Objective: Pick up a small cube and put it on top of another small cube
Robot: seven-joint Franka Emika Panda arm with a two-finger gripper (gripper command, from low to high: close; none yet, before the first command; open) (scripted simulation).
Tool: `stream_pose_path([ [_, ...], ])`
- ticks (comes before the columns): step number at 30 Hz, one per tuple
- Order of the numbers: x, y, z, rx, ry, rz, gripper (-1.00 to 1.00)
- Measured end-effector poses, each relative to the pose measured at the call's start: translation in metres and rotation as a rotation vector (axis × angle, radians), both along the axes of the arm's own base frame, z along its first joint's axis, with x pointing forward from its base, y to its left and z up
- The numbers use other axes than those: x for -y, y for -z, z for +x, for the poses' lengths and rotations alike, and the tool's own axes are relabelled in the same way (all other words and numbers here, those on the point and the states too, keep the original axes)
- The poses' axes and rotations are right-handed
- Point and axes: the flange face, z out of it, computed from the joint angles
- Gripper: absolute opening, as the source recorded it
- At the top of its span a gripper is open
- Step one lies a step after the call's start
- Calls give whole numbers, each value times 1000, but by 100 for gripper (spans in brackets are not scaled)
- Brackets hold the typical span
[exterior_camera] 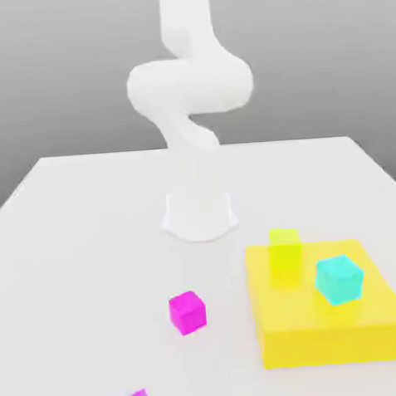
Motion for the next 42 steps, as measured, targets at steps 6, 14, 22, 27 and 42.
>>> stream_pose_path([
  [6,10,149,44,-216,-105,-107,0],
  [14,27,351,16,-516,-295,-169,0],
  [22,30,498,-49,-712,-451,-163,0],
  [27,31,535,-53,-715,-455,-160,-100],
  [42,32,479,-53,-716,-451,-158,-100],
])
